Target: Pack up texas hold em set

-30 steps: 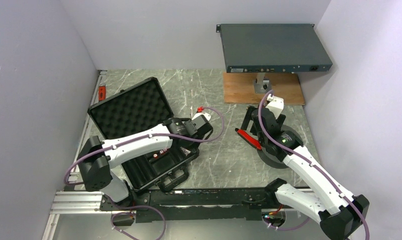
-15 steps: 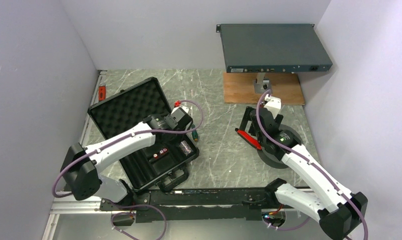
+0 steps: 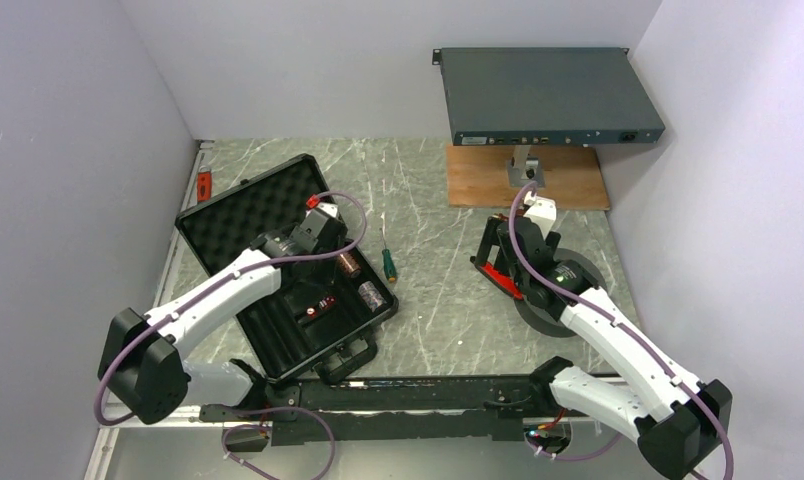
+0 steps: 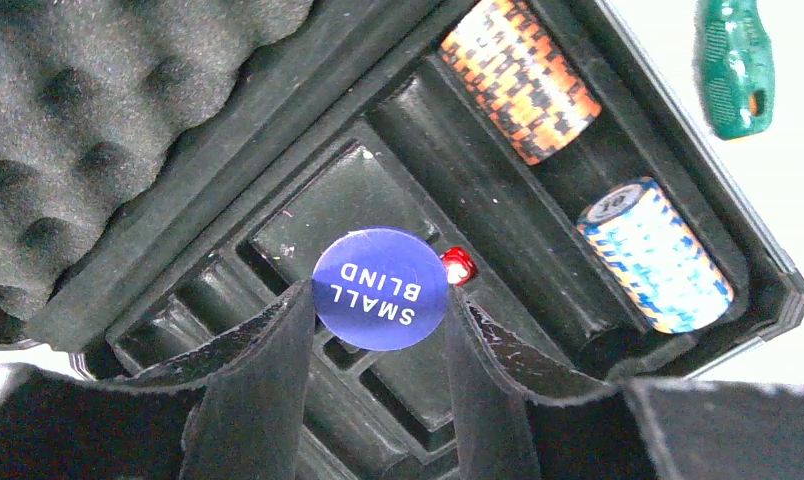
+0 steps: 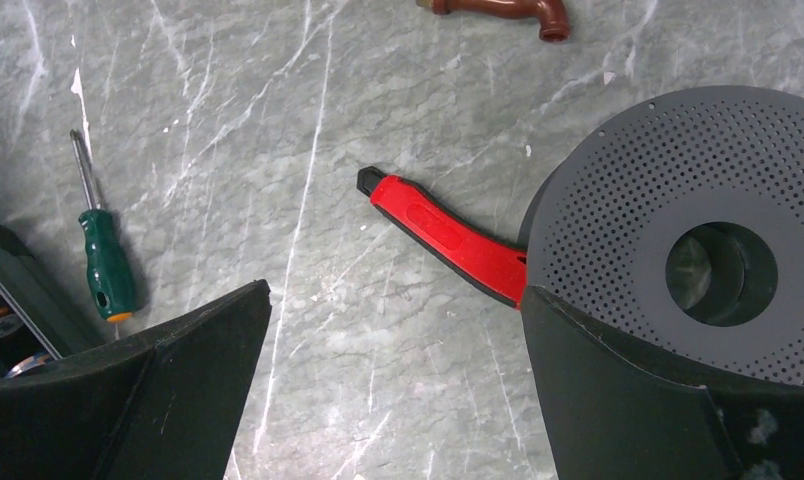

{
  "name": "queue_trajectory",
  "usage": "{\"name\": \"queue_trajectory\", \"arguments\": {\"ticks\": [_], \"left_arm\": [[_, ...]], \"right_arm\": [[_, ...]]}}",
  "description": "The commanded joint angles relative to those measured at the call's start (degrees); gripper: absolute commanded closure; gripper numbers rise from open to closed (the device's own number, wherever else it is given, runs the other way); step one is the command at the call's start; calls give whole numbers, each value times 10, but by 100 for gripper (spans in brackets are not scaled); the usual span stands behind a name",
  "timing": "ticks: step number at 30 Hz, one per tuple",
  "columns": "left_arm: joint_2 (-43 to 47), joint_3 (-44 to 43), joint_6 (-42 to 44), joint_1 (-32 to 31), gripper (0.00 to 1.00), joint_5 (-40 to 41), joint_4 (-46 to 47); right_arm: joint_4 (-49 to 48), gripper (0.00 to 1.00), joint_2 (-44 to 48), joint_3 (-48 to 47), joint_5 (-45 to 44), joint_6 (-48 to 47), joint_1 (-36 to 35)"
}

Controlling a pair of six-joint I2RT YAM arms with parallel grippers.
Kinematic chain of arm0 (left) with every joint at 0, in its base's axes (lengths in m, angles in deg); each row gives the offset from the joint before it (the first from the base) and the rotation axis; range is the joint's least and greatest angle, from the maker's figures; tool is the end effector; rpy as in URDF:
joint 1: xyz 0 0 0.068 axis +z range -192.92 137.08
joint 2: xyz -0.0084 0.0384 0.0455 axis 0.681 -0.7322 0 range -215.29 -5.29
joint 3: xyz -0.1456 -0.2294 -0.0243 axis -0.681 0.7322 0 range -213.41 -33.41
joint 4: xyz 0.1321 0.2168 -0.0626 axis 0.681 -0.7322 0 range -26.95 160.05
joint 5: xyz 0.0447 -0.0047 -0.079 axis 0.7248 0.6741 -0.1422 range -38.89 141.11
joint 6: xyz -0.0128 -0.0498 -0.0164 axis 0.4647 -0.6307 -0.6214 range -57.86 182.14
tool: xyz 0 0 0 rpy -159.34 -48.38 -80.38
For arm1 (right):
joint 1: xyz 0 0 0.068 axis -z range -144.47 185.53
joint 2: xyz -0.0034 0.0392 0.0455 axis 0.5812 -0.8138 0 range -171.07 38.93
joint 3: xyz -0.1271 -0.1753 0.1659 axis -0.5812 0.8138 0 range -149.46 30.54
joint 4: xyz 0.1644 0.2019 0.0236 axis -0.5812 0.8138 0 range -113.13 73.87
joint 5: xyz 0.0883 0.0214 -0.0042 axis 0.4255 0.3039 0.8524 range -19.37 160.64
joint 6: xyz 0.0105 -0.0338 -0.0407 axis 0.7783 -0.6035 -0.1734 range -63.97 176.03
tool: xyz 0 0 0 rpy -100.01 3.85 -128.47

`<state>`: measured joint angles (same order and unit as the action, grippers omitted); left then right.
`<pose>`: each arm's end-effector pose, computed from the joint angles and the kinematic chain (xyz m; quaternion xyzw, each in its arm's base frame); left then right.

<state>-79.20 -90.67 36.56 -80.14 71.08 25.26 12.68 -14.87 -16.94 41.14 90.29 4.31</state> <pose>0.2065 -0.1417 0.2599 0.0542 0.9538 0.0169 0.2949 0.1735 0.0846 0.2887 0.1266 0.8809 0.0165 0.4558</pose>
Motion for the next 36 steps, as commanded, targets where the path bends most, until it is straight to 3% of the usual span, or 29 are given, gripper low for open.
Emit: {"name": "queue_trajectory", "arguments": {"ticks": [1, 15, 36], "left_arm": [[26, 28, -5, 27, 60, -15, 44], [18, 92, -57, 108, 61, -31, 88], [-77, 118, -96, 114, 62, -86, 163]], "right_arm": [[-27, 0, -6, 2, 15, 9, 1], [-32, 0, -18, 5, 20, 7, 1], [-36, 0, -11, 24, 14, 4, 2]]}}
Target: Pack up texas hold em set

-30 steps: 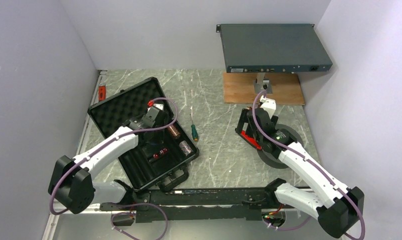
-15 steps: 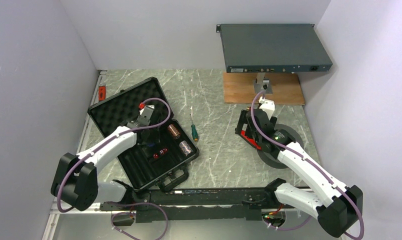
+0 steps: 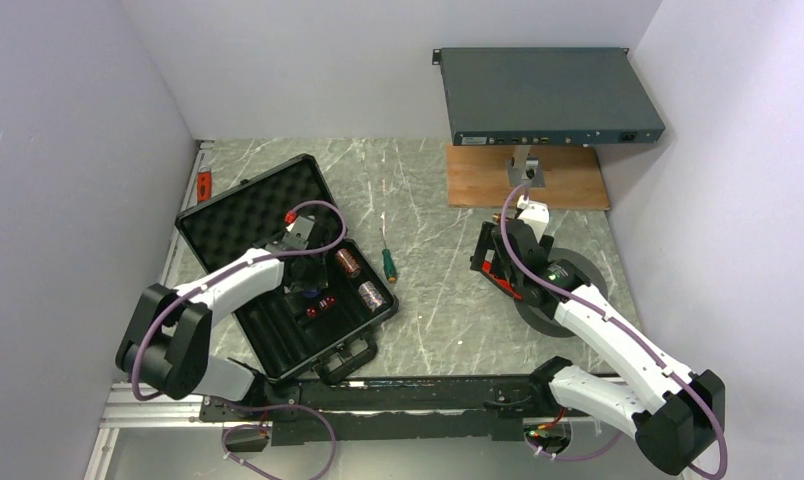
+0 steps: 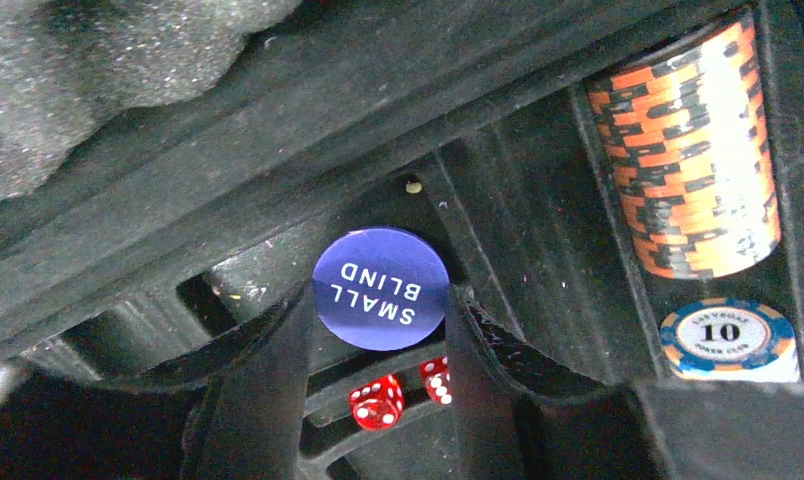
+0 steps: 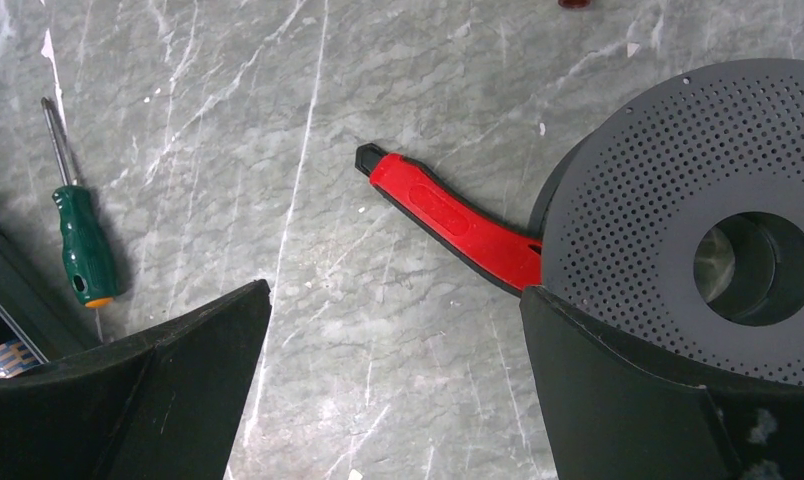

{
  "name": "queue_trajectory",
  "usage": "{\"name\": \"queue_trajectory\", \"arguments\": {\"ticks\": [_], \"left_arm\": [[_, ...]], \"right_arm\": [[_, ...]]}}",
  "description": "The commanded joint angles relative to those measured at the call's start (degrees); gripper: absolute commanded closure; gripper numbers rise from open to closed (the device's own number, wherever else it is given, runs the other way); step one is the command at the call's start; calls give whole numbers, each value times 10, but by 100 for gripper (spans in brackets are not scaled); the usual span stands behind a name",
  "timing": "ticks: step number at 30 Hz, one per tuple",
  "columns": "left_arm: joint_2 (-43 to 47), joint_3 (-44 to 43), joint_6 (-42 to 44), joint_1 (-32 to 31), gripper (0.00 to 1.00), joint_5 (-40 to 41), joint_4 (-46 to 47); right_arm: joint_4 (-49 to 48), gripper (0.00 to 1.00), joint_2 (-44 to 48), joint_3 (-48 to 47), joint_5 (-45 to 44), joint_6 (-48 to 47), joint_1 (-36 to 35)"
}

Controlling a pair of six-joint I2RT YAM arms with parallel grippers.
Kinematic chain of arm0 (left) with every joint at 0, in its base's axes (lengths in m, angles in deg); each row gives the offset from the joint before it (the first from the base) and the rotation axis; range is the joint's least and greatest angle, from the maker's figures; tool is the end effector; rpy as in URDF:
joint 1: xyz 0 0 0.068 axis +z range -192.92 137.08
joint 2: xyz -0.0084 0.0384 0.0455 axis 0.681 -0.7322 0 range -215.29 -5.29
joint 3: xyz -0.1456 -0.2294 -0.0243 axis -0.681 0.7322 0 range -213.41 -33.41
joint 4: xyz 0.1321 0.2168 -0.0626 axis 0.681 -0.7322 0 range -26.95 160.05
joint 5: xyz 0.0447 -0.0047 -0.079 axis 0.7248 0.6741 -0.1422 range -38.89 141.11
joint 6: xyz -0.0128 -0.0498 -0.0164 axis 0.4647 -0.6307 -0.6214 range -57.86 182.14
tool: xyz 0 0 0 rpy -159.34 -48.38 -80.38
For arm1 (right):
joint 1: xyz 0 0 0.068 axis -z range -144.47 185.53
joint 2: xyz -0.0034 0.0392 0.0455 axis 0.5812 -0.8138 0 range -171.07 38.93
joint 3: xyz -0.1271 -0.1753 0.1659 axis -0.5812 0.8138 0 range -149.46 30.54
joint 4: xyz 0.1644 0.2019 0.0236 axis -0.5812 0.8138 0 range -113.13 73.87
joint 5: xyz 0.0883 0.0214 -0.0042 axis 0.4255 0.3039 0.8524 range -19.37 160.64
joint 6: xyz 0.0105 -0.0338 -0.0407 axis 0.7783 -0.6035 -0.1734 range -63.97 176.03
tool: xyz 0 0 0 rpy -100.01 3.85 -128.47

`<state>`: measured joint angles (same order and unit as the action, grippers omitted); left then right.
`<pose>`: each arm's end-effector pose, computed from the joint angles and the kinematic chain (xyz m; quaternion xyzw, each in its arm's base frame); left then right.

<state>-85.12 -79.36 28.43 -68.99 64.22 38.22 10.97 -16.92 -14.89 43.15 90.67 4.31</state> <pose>0.2326 -0.1048 0.1874 -0.0887 0.9675 -0.0074 0.2368 0.1787 0.0891 0.2726 0.1185 0.8928 0.0202 0.4342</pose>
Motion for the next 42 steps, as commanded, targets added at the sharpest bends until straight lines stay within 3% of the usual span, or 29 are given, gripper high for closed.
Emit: {"name": "queue_trajectory", "arguments": {"ticks": [1, 20, 36, 42], "left_arm": [[-21, 6, -15, 2, 62, -21, 37], [-18, 14, -11, 1, 57, -39, 96], [58, 45, -25, 2, 31, -51, 102], [86, 50, -26, 0, 30, -52, 89]], "right_arm": [[-20, 0, 8, 4, -6, 0, 2], [-25, 0, 5, 10, -6, -3, 2], [-18, 0, 8, 9, -7, -4, 2], [-9, 0, 12, 4, -7, -4, 2]]}}
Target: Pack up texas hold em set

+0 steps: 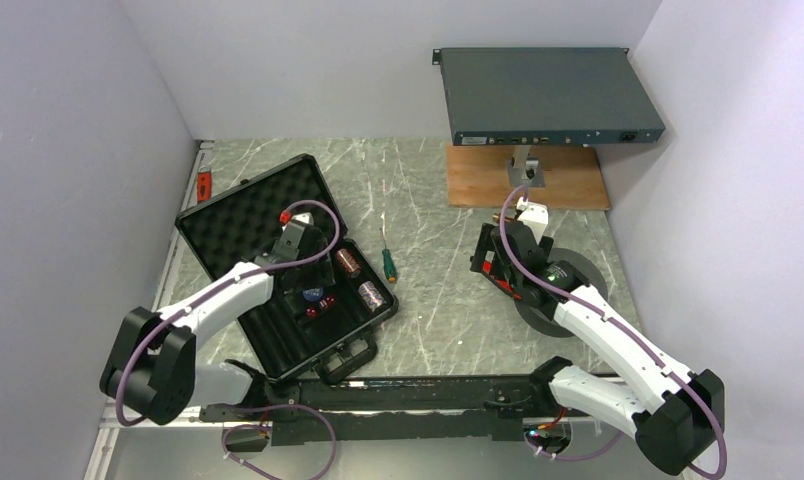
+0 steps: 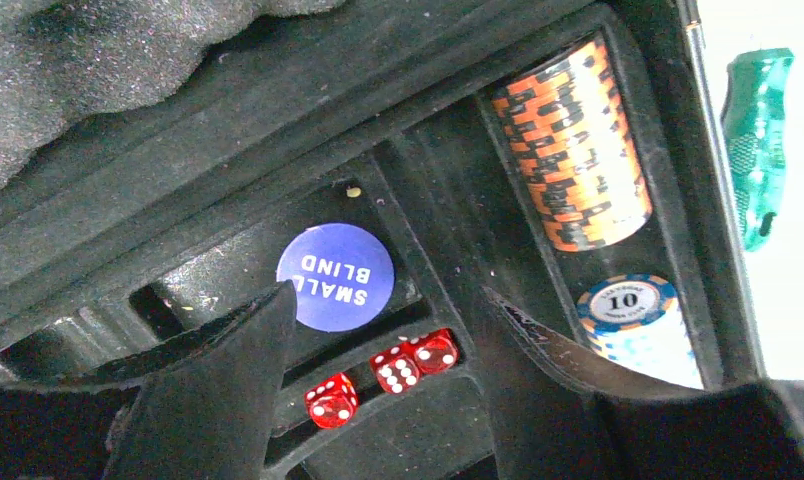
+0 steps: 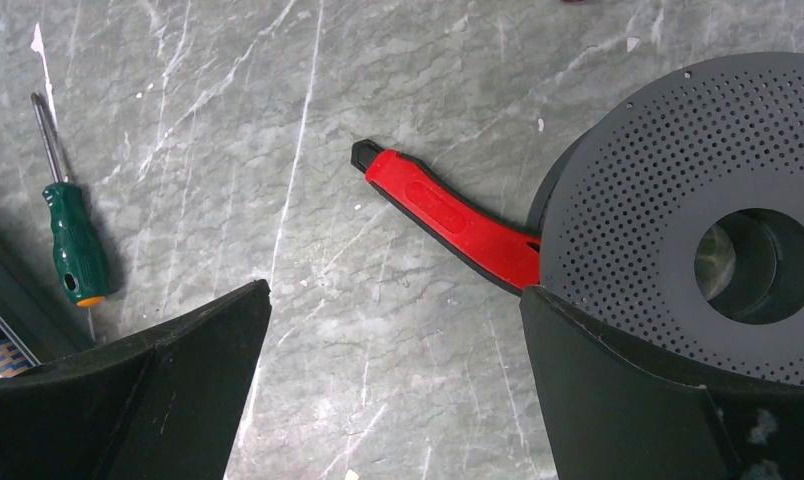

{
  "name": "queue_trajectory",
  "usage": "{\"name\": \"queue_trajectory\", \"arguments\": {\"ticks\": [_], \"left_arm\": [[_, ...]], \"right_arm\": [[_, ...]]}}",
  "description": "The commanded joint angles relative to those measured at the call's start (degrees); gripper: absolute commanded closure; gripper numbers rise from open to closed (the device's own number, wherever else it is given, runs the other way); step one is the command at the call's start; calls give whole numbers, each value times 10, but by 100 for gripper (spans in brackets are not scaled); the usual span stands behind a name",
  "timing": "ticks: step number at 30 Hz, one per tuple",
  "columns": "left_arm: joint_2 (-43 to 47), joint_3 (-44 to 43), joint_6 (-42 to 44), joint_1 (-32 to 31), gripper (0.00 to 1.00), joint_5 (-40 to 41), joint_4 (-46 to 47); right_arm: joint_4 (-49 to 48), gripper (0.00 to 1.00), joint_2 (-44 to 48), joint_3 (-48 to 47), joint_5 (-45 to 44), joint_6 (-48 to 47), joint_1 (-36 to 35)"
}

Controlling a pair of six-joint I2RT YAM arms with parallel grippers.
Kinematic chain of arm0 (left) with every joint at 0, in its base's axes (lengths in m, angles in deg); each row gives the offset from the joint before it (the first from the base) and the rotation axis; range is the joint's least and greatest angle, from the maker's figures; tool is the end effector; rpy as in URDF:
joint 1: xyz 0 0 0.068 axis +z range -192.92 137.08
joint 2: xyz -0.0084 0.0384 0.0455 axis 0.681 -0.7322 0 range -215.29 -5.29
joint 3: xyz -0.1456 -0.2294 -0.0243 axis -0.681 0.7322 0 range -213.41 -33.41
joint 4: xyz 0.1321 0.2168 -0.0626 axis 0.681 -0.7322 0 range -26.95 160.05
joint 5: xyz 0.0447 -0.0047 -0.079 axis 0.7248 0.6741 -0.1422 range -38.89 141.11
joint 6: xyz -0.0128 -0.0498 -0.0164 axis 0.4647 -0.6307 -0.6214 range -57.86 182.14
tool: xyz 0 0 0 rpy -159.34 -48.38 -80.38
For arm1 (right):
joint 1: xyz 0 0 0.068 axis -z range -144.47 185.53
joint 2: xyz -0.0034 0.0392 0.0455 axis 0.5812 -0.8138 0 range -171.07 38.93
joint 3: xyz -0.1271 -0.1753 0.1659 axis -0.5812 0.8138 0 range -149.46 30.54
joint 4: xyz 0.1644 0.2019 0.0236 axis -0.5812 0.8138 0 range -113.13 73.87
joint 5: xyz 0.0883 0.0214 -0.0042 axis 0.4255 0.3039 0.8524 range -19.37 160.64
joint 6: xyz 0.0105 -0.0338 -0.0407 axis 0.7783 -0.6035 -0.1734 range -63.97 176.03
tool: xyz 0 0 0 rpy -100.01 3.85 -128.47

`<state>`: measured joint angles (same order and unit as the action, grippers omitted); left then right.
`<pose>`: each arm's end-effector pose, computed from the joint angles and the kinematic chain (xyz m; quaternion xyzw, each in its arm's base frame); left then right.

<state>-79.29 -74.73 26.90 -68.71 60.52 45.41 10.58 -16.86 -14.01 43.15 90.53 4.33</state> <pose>0.2229 -0.1013 0.1935 -0.1018 0.9512 -0.0745 0.2815 0.1782 0.0887 0.2682 0.1168 0.8943 0.0175 0.4316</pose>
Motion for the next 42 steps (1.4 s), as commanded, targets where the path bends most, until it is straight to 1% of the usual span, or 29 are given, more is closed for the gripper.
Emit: {"name": "queue_trajectory", "arguments": {"ticks": [1, 7, 11, 14, 17, 19, 23, 27, 29, 32, 36, 39, 42], "left_arm": [[35, 4, -9, -4, 29, -15, 15], [87, -13, 5, -5, 30, -4, -28], [145, -11, 14, -5, 29, 2, -50], [184, -7, 13, -5, 29, 12, -78], [222, -7, 1, -5, 29, 43, -131], [247, -8, -6, -5, 26, 64, -160], [286, -20, -7, -5, 14, 98, -215], [311, -51, 14, -2, 3, 141, -263], [322, -72, 26, 3, 0, 159, -283], [339, -102, 44, 11, 0, 178, -308], [361, -130, 67, 17, 0, 203, -335], [391, -128, 93, 17, 0, 194, -330], [420, -119, 102, 17, 0, 175, -315]], "right_arm": [[-4, 0, 12, -5, -7, -1, 2], [0, 0, 11, -8, 4, 5, 2], [4, 0, 7, -13, 20, 7, 2], [-5, 1, 14, -14, 58, -6, 2], [-52, 2, 36, 2, 147, -43, 2], [-81, 3, 43, 14, 207, -57, 2], [-114, 7, 21, 15, 309, -68, 1], [-134, 9, -13, 8, 366, -73, -7], [-143, 9, -27, 2, 384, -79, -16], [-147, 10, -52, -10, 397, -85, -35], [-150, 10, -82, -24, 366, -83, -79], [-159, 11, -109, -36, 345, -78, -112], [-174, 16, -149, -46, 339, -75, -132]]}}
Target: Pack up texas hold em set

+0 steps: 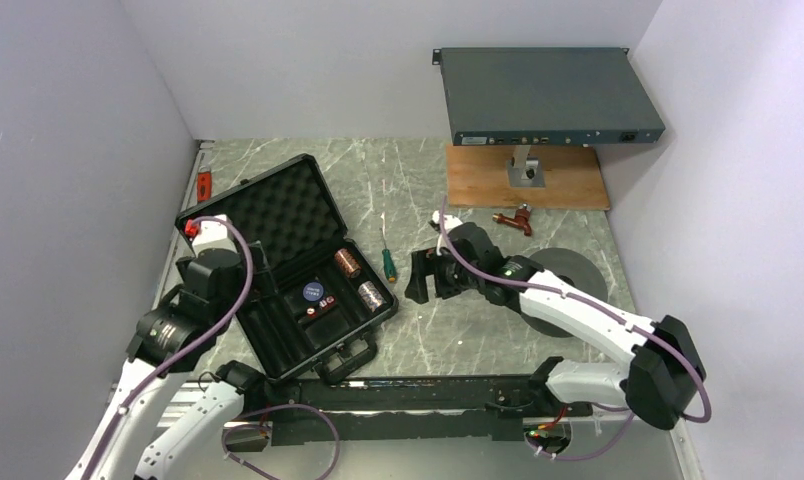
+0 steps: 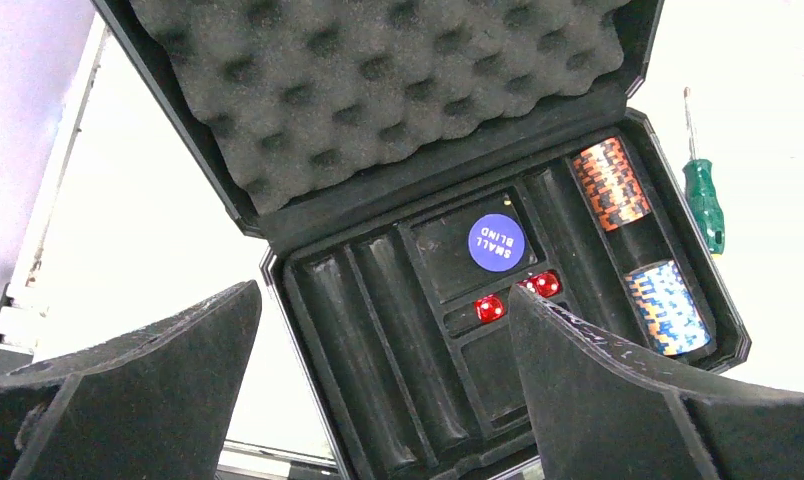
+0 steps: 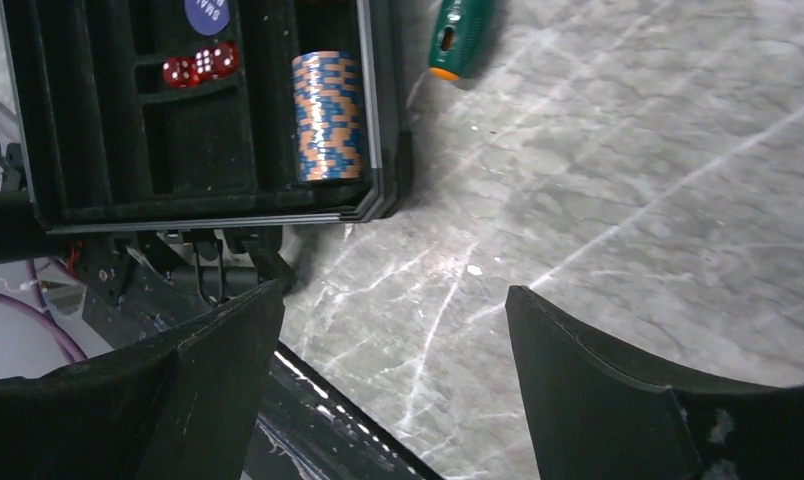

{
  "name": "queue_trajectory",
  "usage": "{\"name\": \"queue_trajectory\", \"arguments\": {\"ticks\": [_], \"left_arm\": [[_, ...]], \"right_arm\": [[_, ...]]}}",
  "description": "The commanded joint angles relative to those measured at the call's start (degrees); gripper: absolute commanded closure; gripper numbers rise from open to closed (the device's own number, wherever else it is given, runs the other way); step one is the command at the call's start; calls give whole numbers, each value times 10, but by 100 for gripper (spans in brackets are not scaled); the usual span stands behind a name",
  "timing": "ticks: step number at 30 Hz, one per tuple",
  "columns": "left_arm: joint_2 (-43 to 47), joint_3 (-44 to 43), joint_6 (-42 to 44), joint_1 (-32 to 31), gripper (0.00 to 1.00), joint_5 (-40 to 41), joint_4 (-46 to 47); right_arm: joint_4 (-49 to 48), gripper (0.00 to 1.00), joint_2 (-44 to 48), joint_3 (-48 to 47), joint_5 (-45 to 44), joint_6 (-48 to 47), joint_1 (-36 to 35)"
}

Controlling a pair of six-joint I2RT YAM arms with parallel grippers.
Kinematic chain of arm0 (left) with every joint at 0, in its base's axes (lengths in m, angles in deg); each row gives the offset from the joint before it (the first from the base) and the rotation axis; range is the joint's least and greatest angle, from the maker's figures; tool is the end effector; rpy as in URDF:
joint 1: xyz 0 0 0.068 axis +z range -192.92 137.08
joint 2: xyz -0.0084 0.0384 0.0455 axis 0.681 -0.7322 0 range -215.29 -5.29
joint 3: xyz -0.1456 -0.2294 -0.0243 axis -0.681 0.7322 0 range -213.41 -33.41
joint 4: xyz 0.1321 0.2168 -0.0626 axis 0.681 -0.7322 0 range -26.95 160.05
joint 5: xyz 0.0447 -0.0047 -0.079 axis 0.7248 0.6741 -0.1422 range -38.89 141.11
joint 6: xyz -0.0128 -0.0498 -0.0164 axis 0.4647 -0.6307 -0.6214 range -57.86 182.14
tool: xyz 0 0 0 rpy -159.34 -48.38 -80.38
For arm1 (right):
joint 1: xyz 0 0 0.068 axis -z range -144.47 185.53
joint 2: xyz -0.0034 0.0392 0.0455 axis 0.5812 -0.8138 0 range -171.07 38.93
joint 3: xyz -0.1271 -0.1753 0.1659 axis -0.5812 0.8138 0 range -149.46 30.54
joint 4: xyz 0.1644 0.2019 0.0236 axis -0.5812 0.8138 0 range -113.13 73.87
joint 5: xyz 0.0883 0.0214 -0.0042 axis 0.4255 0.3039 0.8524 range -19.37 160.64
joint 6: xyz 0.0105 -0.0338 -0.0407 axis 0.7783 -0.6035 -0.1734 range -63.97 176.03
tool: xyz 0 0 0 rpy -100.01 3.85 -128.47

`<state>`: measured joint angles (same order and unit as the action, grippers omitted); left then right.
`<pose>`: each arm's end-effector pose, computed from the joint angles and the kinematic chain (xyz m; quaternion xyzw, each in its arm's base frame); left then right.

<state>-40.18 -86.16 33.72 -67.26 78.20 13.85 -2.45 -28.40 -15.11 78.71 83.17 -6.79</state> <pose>0.0989 -0.0270 0.3311 -0.1332 0.8709 0.0007 0.4731 0.1807 0.1713 0.2487 -0.1488 0.9008 0.2824 0.2943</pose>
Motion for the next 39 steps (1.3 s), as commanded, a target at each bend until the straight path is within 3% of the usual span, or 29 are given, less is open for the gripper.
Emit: {"name": "queue_trajectory", "arguments": {"ticks": [1, 9, 17, 26, 30, 36, 39], "left_arm": [[38, -1, 41, 3, 0, -12, 8], [105, 29, 82, 3, 0, -39, 54], [180, 91, 101, 3, 0, -46, 106], [176, 101, 120, 3, 0, -46, 119], [177, 102, 121, 3, 0, -47, 119], [176, 105, 124, 3, 0, -50, 123], [173, 105, 124, 3, 0, -49, 122]], "right_arm": [[-48, 18, -47, -39, -17, -1, -23], [-56, 33, -144, -98, -21, -17, -37], [-42, 39, -227, -147, -28, -31, -54], [-20, 50, -312, -208, -55, -39, -76], [6, 62, -336, -227, -99, -22, -79], [8, 65, -349, -226, -103, -18, -79], [9, 74, -357, -228, -101, -18, -79]]}}
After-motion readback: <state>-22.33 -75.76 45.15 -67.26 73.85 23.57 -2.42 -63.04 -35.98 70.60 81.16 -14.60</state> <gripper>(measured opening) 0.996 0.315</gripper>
